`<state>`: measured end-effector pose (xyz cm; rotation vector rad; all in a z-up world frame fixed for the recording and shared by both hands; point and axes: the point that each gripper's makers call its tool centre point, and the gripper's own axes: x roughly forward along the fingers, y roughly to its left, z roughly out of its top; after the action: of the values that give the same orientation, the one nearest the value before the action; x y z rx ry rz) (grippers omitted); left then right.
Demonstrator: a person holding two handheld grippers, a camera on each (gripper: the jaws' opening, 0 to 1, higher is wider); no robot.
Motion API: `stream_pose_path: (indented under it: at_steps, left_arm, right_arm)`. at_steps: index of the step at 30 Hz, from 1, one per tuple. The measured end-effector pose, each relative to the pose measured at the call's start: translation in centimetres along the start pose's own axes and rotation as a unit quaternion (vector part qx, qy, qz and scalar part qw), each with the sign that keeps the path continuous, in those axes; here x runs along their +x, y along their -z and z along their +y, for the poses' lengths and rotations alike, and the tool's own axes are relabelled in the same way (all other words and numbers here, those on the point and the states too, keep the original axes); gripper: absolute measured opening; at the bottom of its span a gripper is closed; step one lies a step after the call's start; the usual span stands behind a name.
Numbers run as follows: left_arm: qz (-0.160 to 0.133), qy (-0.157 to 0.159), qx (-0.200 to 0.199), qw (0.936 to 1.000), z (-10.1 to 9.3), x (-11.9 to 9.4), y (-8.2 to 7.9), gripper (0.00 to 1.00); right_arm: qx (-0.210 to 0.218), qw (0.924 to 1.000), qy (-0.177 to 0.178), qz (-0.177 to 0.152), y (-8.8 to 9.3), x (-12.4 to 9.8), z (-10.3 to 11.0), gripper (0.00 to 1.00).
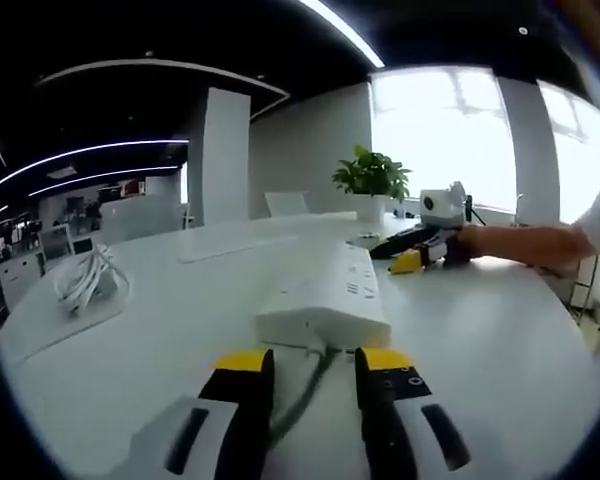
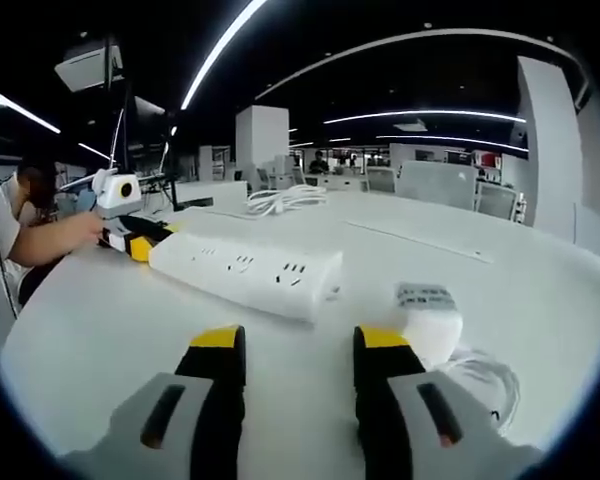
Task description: Straighten the power strip on the desk, plug the charger into it
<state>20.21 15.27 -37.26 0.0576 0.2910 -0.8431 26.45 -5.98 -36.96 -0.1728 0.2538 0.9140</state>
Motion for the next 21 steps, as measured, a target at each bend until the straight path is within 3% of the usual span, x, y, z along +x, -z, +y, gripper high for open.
stream_pose_path:
  at_steps: [6,12,21]
  left_arm:
    - [-0.001,0.001,0.0,1.0,0.03,-0.08,-0.02,0.35]
    - [-0.001,-0.014,-0.005,0.9999,0.86,0.01,-0.16,0.23]
    - [-0.001,-0.011,-0.003,0.9999,0.61,0.0,-0.16,0.26]
  right_arm:
    - [-0.002,1.0,-0.007,-0.002,-0.16,0.61,-0.26,0.43]
    - [-0.003,0.9999,-0.011,-0.004,-0.25,0.72,-0.24,0.42]
    - [-0.005,0.9999,-0.014,-0.005,-0.36,0.86,-0.03,0.41]
